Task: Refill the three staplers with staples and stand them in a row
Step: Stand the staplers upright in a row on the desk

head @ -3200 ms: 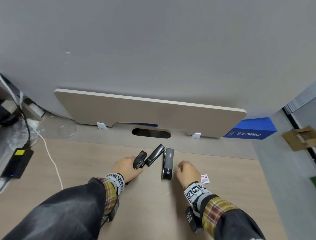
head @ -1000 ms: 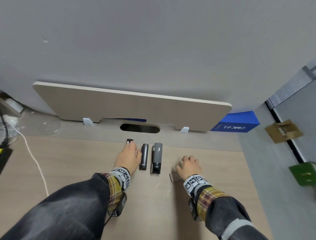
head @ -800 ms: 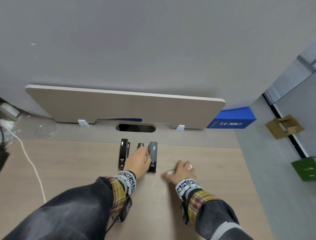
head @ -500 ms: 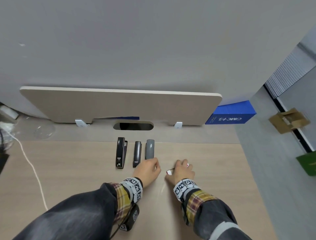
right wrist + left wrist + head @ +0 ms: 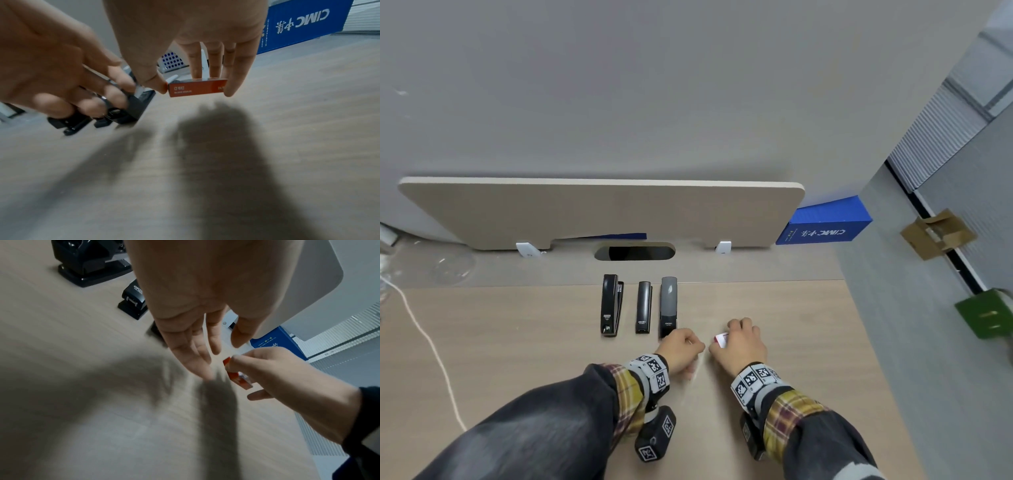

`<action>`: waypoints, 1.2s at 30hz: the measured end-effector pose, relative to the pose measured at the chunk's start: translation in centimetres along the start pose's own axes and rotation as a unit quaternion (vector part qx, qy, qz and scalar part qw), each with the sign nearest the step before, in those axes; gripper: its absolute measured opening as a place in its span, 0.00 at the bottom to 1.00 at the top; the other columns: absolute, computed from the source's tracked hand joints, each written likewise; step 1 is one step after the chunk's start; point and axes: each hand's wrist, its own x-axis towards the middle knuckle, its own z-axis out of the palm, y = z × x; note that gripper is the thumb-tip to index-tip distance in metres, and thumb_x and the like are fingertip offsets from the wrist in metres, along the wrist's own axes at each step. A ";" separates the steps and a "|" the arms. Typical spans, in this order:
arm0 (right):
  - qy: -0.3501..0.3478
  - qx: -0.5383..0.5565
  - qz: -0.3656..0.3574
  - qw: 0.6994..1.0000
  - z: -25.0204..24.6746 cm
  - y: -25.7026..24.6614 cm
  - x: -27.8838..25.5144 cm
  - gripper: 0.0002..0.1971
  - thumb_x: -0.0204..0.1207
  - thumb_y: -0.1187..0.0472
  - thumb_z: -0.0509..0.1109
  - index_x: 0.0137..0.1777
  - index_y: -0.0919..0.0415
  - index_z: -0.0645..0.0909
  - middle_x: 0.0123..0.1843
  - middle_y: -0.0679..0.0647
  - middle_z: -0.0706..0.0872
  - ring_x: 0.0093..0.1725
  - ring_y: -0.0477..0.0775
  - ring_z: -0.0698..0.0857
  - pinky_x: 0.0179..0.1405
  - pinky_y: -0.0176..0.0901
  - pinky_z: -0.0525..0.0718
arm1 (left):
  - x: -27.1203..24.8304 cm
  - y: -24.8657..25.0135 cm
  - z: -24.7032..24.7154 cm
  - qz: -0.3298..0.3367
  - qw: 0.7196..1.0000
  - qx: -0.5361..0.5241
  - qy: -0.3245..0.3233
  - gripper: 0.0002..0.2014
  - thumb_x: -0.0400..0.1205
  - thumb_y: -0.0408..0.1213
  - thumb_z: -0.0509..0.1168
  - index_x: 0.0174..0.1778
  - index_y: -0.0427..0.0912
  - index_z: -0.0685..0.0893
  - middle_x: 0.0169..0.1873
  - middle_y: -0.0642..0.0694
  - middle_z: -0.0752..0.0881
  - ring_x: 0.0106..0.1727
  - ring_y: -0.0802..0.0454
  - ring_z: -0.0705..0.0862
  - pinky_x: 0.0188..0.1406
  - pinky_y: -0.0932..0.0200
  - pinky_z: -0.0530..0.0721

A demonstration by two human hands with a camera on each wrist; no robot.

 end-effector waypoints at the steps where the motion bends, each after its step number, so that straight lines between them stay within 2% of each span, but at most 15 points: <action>1: 0.006 0.007 -0.009 1.000 -0.2 -0.2 -0.3 0.28 0.70 0.42 0.64 0.67 0.57 0.73 0.65 0.54 0.72 0.66 0.59 0.70 0.57 0.52 0.80 | 0.0 0.2 0.2 -0.005 1.000 -0.027 -0.001 0.06 0.81 0.38 0.64 0.49 0.41 0.77 0.31 0.39 0.84 0.25 0.43 0.83 0.26 0.54 0.85; 4: 0.016 0.020 -0.042 0.999 -0.8 -1.1 -1.3 0.29 0.68 0.44 0.64 0.69 0.56 0.73 0.66 0.52 0.73 0.67 0.56 0.71 0.55 0.50 0.81 | -0.3 0.9 0.8 0.000 0.996 -0.090 0.002 0.19 0.81 0.41 0.67 0.64 0.49 0.68 0.40 0.42 0.84 0.35 0.46 0.86 0.24 0.58 0.87; 6: 0.021 0.032 -0.058 0.998 -1.2 -1.7 -1.8 0.29 0.67 0.48 0.63 0.69 0.55 0.73 0.66 0.51 0.73 0.66 0.55 0.71 0.55 0.49 0.81 | -0.6 1.4 1.1 0.031 0.993 -0.114 0.012 0.23 0.81 0.38 0.69 0.67 0.49 0.65 0.38 0.45 0.85 0.31 0.52 0.86 0.23 0.60 0.85; 8: 0.023 0.037 -0.080 0.996 -1.4 -1.9 -2.3 0.29 0.67 0.48 0.64 0.69 0.55 0.73 0.66 0.51 0.73 0.66 0.55 0.72 0.55 0.49 0.81 | -0.5 1.6 1.1 0.055 0.992 -0.108 0.044 0.17 0.80 0.33 0.69 0.61 0.46 0.71 0.35 0.45 0.84 0.27 0.55 0.83 0.22 0.61 0.82; 11: 0.012 0.033 -0.139 0.990 -1.4 -1.7 -2.8 0.30 0.67 0.41 0.64 0.69 0.52 0.73 0.64 0.49 0.74 0.64 0.53 0.73 0.55 0.48 0.81 | -0.3 1.6 0.4 0.064 0.991 -0.095 0.073 0.11 0.78 0.22 0.65 0.49 0.43 0.78 0.37 0.42 0.82 0.32 0.53 0.84 0.27 0.62 0.85; 13: -0.005 0.016 -0.187 0.982 -1.4 -1.1 -2.9 0.30 0.68 0.41 0.65 0.70 0.49 0.71 0.65 0.48 0.74 0.64 0.53 0.73 0.55 0.47 0.79 | -0.4 1.5 -0.1 0.058 0.990 -0.113 0.064 0.12 0.78 0.19 0.63 0.46 0.42 0.78 0.40 0.39 0.82 0.34 0.48 0.85 0.22 0.63 0.85; 16: -0.009 -0.006 -0.209 0.978 -1.6 -0.2 -2.6 0.22 0.74 0.49 0.64 0.69 0.47 0.73 0.64 0.48 0.77 0.62 0.55 0.76 0.52 0.48 0.79 | -0.5 1.0 -1.0 0.048 0.992 -0.112 0.041 0.12 0.78 0.19 0.65 0.46 0.42 0.78 0.41 0.39 0.84 0.33 0.46 0.86 0.21 0.61 0.86; 19: -0.013 0.001 -0.215 0.977 -1.7 0.3 -2.4 0.18 0.77 0.50 0.63 0.67 0.46 0.74 0.60 0.48 0.79 0.60 0.55 0.79 0.50 0.48 0.80 | -0.6 0.6 -1.5 0.046 0.990 -0.120 0.054 0.11 0.77 0.19 0.66 0.46 0.39 0.79 0.36 0.41 0.84 0.31 0.48 0.87 0.24 0.62 0.87; 22: -0.012 0.011 -0.215 0.976 -1.8 0.2 -2.5 0.17 0.77 0.51 0.64 0.66 0.46 0.74 0.59 0.48 0.80 0.59 0.54 0.80 0.49 0.48 0.81 | -0.7 0.3 -1.7 0.053 0.989 -0.114 0.072 0.10 0.76 0.19 0.67 0.45 0.37 0.80 0.32 0.43 0.81 0.30 0.50 0.86 0.23 0.63 0.87; 29: -0.009 0.037 -0.211 0.977 -1.7 0.0 -2.6 0.18 0.76 0.53 0.65 0.66 0.48 0.75 0.60 0.50 0.80 0.59 0.55 0.81 0.51 0.49 0.81 | -0.5 -0.5 -2.3 0.056 0.981 -0.152 0.106 0.10 0.74 0.20 0.72 0.41 0.38 0.81 0.35 0.38 0.82 0.34 0.46 0.86 0.23 0.62 0.87; 36: -0.005 0.051 -0.212 0.976 -1.7 -0.4 -2.8 0.17 0.77 0.55 0.66 0.66 0.48 0.76 0.59 0.49 0.80 0.57 0.54 0.82 0.51 0.48 0.81 | -0.8 -0.7 -2.4 0.041 0.975 -0.186 0.117 0.10 0.74 0.21 0.73 0.42 0.37 0.80 0.34 0.40 0.83 0.35 0.46 0.87 0.24 0.62 0.88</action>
